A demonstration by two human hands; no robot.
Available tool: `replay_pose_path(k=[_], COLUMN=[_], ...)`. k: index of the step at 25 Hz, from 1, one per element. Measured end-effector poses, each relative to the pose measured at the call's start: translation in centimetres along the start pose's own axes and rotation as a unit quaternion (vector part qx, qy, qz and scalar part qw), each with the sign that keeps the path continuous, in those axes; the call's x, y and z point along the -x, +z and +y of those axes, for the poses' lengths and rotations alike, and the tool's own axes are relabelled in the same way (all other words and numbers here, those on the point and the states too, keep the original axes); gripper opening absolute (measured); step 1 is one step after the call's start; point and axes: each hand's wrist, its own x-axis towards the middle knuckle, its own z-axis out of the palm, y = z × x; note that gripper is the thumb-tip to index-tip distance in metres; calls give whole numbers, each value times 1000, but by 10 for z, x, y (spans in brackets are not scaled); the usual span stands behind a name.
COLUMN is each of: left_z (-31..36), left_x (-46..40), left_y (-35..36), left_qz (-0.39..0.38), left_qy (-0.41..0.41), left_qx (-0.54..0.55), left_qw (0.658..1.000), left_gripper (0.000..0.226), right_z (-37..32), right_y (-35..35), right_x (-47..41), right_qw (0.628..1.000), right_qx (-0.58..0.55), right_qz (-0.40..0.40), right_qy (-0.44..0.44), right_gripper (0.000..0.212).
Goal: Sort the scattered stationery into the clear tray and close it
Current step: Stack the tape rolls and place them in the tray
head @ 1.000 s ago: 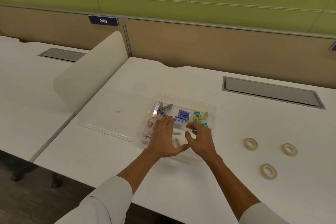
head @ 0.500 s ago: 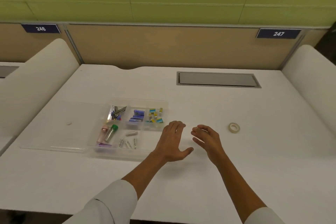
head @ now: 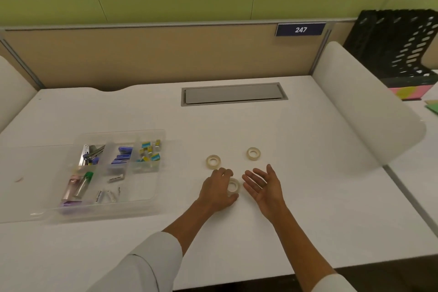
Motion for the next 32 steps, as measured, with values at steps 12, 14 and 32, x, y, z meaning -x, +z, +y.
replay_pose_path(k=[12, 14, 32], left_z=[35, 35, -39], left_x=[-18, -19, -66], left_y=[-16, -22, -21], left_qz=[50, 59, 75], left_qy=[53, 70, -119], left_qx=[111, 119, 92], left_qw=[991, 989, 986], left_gripper=[67, 71, 71], right_z=[5, 6, -13], right_y=[12, 20, 12], right_x=[-13, -17, -49], right_qw=[995, 987, 978], right_qx=[-40, -78, -129], right_qz=[-46, -85, -94], right_qy=[84, 109, 134], right_gripper=[47, 51, 55])
